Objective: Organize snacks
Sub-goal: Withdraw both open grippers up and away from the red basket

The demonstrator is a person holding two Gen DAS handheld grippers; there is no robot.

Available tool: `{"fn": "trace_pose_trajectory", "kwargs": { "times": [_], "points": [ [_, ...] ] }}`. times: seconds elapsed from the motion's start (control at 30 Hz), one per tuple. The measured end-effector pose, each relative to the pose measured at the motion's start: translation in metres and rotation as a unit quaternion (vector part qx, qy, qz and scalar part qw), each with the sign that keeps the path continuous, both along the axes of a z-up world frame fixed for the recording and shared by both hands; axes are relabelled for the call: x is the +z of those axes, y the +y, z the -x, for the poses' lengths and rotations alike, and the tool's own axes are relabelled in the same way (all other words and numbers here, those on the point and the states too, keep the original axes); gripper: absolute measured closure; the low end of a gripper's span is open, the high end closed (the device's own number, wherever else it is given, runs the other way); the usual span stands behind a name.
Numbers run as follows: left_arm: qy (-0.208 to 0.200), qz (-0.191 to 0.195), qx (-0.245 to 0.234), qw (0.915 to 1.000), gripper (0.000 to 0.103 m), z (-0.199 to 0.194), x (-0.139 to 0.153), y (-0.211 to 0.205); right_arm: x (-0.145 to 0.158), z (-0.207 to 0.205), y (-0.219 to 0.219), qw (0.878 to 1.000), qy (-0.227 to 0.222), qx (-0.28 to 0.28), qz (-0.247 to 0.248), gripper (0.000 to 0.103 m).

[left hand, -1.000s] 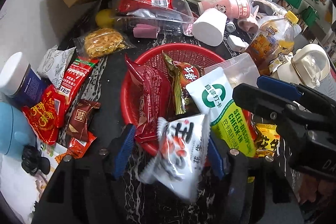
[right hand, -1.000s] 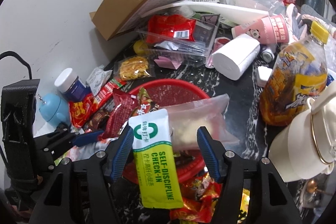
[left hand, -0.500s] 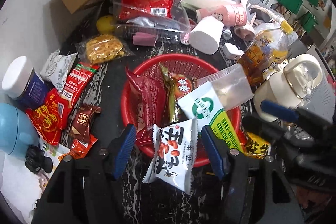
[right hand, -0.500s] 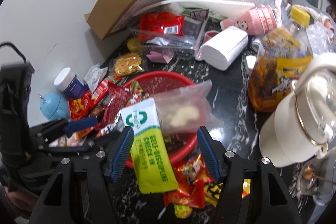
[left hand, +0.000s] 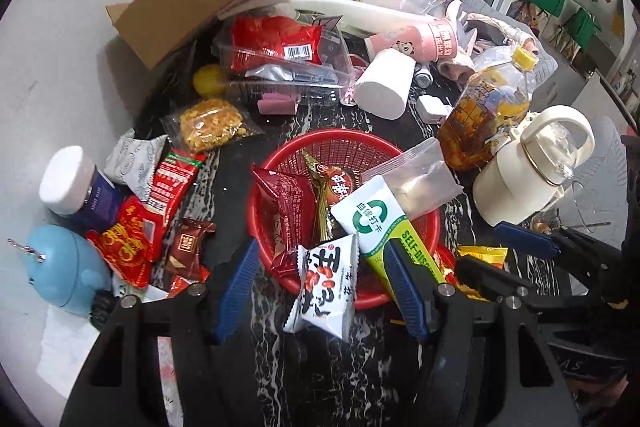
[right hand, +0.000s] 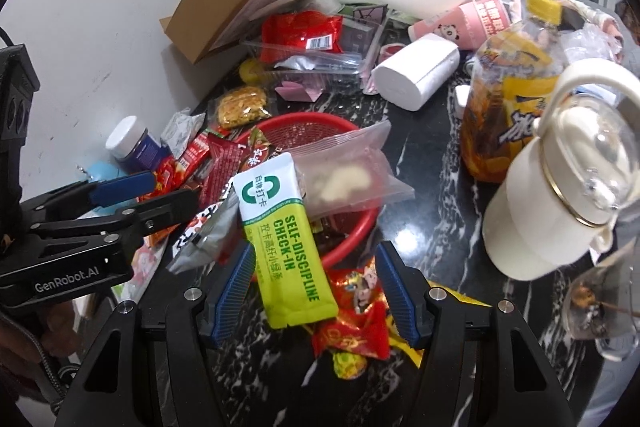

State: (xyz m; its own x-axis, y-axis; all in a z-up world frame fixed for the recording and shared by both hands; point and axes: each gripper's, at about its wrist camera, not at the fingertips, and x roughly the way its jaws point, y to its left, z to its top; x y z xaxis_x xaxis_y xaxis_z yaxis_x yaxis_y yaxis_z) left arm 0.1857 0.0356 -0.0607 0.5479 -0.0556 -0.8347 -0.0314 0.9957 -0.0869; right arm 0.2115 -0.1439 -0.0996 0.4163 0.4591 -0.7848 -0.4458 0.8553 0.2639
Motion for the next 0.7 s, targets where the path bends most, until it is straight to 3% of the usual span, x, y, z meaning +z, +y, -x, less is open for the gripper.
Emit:
{"fn": "trace_pose_trajectory", "kwargs": {
  "times": [0.7],
  "points": [
    [-0.027, -0.028, -0.029, 0.9988, 0.04, 0.076, 0.057, -0.053, 0.056, 0.08, -0.052, 0.998, -0.041, -0.045, -0.002, 0.04]
  ]
}}
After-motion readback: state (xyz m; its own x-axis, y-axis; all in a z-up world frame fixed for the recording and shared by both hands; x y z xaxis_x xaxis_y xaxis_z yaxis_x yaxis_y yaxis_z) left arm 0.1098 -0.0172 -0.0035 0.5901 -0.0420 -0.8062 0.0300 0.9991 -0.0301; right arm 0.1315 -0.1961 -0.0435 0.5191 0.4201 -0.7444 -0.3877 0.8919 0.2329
